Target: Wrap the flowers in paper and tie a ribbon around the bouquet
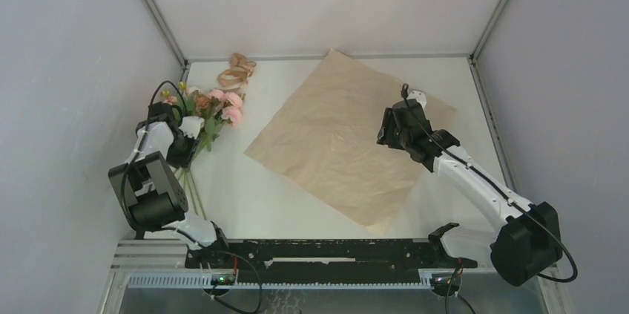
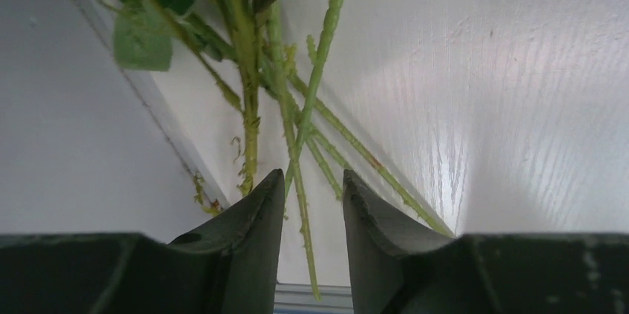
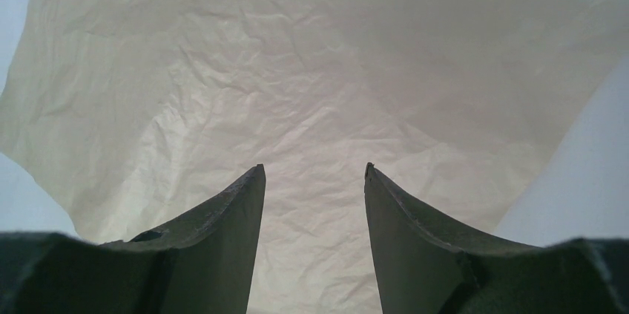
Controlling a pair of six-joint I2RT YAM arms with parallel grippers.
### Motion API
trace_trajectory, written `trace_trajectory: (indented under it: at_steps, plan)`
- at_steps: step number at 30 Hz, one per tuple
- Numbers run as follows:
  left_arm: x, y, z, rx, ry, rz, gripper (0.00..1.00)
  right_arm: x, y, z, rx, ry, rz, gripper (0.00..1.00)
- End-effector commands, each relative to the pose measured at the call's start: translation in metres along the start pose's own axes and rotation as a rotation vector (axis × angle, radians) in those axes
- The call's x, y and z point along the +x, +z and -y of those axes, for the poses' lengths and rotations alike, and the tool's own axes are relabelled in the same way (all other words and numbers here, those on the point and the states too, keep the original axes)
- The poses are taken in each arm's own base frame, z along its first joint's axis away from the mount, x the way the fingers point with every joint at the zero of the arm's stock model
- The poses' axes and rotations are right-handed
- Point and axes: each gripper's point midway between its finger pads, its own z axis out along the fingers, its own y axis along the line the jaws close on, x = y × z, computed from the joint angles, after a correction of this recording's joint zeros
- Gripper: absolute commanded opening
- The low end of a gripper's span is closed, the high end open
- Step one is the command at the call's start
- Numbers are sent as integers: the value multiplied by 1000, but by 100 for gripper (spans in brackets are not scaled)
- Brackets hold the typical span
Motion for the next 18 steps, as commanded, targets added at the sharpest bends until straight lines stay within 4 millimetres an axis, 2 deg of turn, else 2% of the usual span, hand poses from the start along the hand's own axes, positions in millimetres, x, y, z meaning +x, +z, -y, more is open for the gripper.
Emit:
trace_trajectory:
  at_steps: [1,4,7,13,18]
  plan:
    - [10,26,-4,-6,12,-40,36,-29,-13,-6,20,12,96,61]
    - [8,26,-10,-30,0,-44,27,-29,-12,-10,8,13,97,61]
    - [9,25,-12,-50,-3,-38,27,-30,-10,-12,3,13,99,61]
    - [27,31,-11,-67,-16,-85,27,-31,-12,-9,16,7,106,61]
    - [29,10,-6,-70,-27,-35,29,-31,-11,-8,21,-4,103,61]
